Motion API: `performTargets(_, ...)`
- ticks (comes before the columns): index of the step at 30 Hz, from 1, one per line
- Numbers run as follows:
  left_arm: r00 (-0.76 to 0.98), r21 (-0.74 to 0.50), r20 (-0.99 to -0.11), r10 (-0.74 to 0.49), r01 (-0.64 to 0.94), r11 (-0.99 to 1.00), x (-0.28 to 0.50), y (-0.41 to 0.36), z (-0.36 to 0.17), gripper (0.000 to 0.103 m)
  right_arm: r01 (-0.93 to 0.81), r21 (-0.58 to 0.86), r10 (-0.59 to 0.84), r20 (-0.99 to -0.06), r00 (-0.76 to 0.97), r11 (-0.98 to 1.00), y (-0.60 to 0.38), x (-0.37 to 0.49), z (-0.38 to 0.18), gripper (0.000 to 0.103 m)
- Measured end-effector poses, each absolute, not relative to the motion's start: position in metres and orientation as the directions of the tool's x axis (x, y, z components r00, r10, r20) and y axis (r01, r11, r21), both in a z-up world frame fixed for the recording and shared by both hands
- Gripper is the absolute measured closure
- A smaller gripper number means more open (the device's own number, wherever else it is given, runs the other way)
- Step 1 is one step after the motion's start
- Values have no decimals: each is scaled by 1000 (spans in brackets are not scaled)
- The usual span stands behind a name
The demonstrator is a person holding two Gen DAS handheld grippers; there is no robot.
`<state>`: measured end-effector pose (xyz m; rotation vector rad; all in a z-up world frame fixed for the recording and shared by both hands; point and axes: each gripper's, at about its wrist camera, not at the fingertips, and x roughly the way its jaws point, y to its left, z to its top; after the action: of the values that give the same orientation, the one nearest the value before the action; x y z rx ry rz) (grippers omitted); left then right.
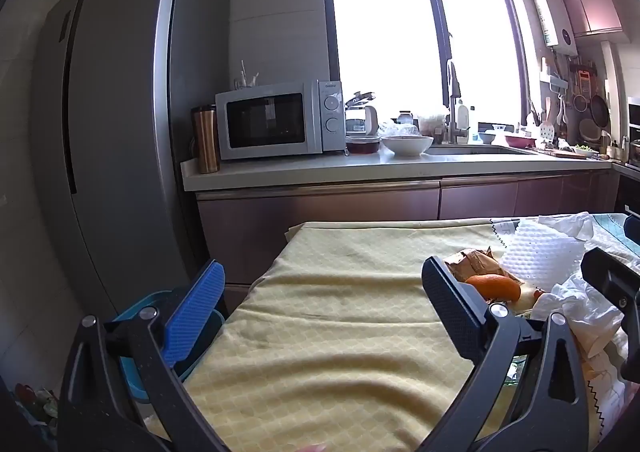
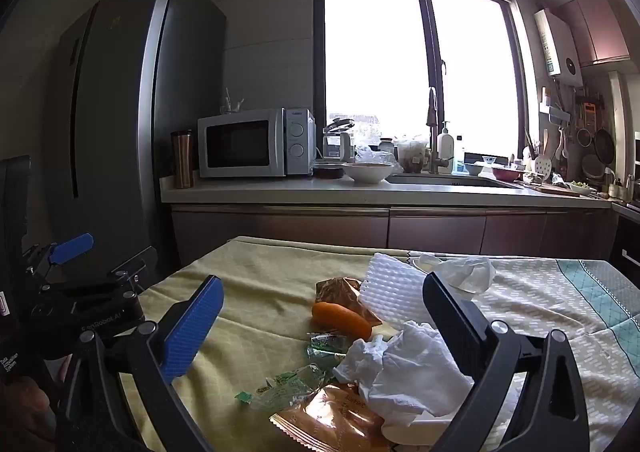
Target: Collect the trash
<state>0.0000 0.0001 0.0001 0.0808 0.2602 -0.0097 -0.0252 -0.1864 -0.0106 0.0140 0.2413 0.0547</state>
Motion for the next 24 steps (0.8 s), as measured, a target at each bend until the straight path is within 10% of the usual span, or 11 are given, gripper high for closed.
performTargets(24, 970, 50, -242, -4, 16, 999, -7, 8, 2, 6, -54, 20, 57, -239, 969, 998, -181, -26, -10, 7)
